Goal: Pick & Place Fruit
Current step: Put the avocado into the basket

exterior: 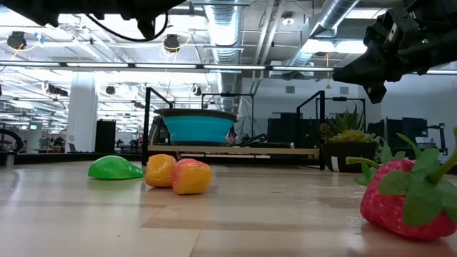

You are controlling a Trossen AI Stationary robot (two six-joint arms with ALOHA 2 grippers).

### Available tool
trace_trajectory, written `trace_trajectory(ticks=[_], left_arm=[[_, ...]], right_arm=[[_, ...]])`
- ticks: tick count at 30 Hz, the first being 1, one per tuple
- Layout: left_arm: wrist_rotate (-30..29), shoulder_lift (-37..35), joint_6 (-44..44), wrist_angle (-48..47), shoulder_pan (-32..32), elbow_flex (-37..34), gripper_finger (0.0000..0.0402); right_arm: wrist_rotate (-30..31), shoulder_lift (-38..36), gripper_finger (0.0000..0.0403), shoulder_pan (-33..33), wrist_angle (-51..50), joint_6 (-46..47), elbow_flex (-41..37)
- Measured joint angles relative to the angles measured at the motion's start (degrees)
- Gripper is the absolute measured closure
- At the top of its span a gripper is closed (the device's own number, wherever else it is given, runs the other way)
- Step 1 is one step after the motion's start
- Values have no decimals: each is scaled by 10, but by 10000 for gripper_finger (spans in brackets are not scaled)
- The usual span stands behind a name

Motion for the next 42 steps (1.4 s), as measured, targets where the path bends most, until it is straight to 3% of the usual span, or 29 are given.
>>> trace_trajectory(ticks=[9,16,21,30,42], left_arm=[[-12,2,-90,27,-59,0,394],[-109,57,-90,89,-145,0,394],[-159,117,-90,152,-171,0,394],[-162,178,-90,185,-181,46,394],[-167,183,-100,185,-253,57,394]], right_arm=[[0,0,401,0,0,0,0],[-2,0,401,1,0,1,0],[-2,0,401,1,0,1,0],[-2,0,401,1,0,1,0],[-2,0,401,1,0,1,0]])
